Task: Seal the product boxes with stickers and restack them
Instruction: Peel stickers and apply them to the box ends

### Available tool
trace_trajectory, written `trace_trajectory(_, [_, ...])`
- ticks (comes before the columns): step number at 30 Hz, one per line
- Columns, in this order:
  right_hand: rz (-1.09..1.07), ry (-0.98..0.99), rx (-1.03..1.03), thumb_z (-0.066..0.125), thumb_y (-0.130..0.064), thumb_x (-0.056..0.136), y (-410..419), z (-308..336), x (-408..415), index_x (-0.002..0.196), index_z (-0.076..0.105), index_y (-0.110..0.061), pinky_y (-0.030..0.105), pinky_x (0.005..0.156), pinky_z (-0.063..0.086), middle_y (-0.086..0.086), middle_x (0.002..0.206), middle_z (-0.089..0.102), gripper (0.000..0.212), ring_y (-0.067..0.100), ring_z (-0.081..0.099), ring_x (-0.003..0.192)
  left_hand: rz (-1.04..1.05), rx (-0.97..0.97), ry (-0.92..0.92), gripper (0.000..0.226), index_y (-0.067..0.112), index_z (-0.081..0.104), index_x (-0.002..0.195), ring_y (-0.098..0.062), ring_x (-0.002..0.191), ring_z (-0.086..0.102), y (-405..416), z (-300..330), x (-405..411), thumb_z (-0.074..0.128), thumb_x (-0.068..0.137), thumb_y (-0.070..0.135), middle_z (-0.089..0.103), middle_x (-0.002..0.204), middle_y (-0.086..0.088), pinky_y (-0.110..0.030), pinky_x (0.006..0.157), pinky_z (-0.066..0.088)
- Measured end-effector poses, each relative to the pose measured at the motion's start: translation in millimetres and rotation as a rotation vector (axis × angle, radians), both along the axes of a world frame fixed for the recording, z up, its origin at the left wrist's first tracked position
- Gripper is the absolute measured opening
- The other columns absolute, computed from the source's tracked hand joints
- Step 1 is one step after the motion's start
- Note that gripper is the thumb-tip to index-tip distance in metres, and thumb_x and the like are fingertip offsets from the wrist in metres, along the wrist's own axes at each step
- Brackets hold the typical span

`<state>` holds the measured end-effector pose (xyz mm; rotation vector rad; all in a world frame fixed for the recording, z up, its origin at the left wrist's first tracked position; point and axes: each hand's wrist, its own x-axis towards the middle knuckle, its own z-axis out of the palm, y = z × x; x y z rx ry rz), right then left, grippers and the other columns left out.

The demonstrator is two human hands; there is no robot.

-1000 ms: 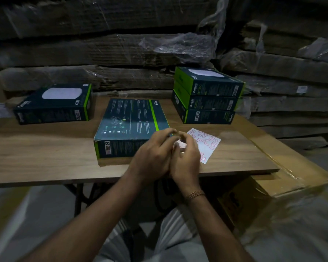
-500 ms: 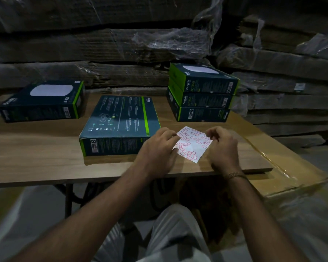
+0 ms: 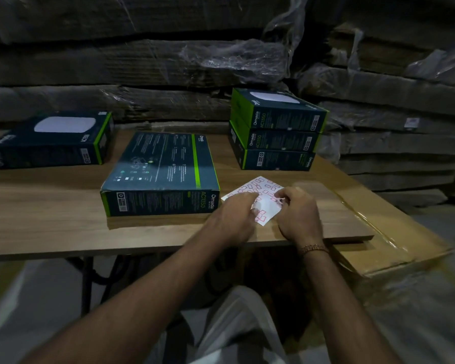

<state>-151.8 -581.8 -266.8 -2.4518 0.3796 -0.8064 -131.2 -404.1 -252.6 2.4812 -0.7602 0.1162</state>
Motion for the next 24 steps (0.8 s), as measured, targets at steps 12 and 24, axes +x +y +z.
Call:
trace_trajectory(12, [-0.130,-0.016,0.071,0.051,0.007,0.095,0.4,-2.0,0.4,0.114,0.076,-0.026,0.042,0.077,0.059,-0.002,0.124,0.066,0.046,0.020,0.061,0.110,0.038,-0.027,0.014,0.054,0.032,0.054,0.155,-0.020,0.149,0.038,0.6,-6.2,-0.2,0.048,0.103,0.019,0.041,0.159,-0.001,-0.045,0.119,0.043])
trace_trajectory(24, [-0.019,-0.050,0.060,0.060,-0.003,0.098,-1.7,-2.6,-1.0,0.110,0.079,-0.024,0.040,0.085,0.056,-0.004,0.116,0.070,0.031,0.019,0.059,0.112,0.071,0.003,0.050,0.062,0.022,0.049,0.160,-0.022,0.161,0.020,-3.4,-8.1,5.7,0.051,0.099,0.009,0.027,0.174,-0.001,-0.050,0.128,0.031])
